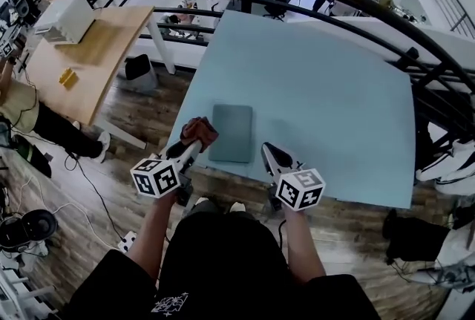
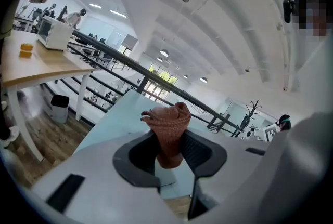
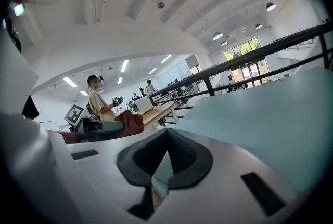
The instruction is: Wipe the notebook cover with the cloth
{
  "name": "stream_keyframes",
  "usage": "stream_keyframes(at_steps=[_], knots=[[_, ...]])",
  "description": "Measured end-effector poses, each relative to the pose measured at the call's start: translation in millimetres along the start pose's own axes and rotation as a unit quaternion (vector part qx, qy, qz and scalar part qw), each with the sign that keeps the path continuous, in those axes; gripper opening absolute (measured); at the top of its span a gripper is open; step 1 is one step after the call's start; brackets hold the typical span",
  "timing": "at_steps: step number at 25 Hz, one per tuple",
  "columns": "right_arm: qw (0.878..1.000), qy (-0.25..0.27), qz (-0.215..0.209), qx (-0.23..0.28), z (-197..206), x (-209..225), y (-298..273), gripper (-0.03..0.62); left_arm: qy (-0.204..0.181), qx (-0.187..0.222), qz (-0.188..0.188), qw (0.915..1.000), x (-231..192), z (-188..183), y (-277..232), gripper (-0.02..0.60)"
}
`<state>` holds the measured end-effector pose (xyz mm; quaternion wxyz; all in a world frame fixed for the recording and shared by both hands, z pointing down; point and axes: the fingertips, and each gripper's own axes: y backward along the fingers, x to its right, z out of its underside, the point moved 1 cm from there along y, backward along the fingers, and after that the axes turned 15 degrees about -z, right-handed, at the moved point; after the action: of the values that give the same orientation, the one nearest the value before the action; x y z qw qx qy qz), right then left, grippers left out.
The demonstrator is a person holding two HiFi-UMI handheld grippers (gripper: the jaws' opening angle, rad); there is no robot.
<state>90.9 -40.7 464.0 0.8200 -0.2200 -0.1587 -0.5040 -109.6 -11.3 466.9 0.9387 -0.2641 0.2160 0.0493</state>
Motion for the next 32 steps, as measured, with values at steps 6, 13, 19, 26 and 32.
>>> stream_keyframes(at_steps=[6, 13, 19, 26, 32], knots=[[0.999, 0.029, 0.019, 0.033, -43, -9, 1, 0.005, -0.036, 0.053, 0.005, 0.9980, 8, -44, 13, 0.127], [0.994, 0.058, 0.057, 0.078, -89, -18, 1, 0.006, -0.066, 0.089, 0.014, 0.9938, 3, -101, 25, 0.127], [0.984, 0.089, 0.088, 0.125, -141, -32, 3, 0.006, -0.086, 0.135, 0.019, 0.9869, -3, -148, 32, 0.127], [0.975, 0.125, 0.097, 0.158, -176, -59, 6, 0.006, -0.125, 0.176, 0.019, 0.9763, -6, -186, 46, 0.127], [0.968, 0.144, 0.104, 0.176, -196, -76, 4, 0.006, -0.143, 0.202, 0.023, 0.9686, -9, -220, 53, 0.127]])
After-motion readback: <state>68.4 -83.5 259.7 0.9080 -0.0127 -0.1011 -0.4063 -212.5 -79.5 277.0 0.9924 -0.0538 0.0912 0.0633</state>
